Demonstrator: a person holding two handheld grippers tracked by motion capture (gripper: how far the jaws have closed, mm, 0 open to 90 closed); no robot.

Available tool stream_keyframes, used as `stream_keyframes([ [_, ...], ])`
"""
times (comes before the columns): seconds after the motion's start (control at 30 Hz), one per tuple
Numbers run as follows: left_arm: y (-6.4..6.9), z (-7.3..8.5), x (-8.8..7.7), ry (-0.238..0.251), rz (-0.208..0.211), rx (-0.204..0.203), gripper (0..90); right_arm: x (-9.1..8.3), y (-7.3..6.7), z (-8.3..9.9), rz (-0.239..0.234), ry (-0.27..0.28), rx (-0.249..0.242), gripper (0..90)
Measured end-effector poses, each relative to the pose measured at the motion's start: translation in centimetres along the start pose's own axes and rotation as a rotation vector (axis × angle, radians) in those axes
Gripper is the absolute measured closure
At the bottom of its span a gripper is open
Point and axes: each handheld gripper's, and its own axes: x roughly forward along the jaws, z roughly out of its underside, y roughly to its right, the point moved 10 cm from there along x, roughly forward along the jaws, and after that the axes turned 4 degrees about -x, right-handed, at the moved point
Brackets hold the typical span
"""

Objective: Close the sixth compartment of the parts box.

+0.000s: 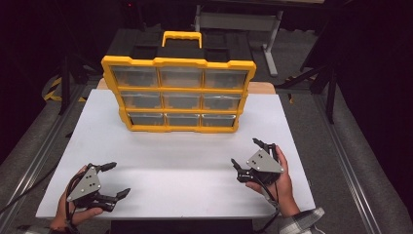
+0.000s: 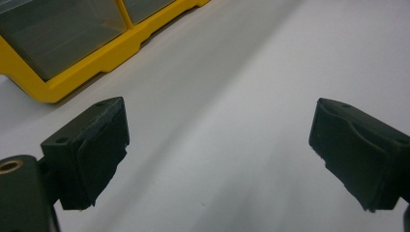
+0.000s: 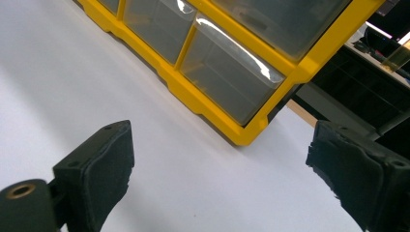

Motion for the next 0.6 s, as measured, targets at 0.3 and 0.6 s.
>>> stream_keyframes([
  [0.3, 0.0, 0.0, 0.0, 0.001, -0.001, -0.002, 8.1, -0.5, -0.1, 1.2, 0.007, -0.003, 0.015, 9.6],
  [0.6, 0.0, 0.0, 0.1, 0.000, 0.001, -0.001, 8.1, -0.8, -0.1, 2.6, 0.010, -0.008, 0.040, 9.6],
])
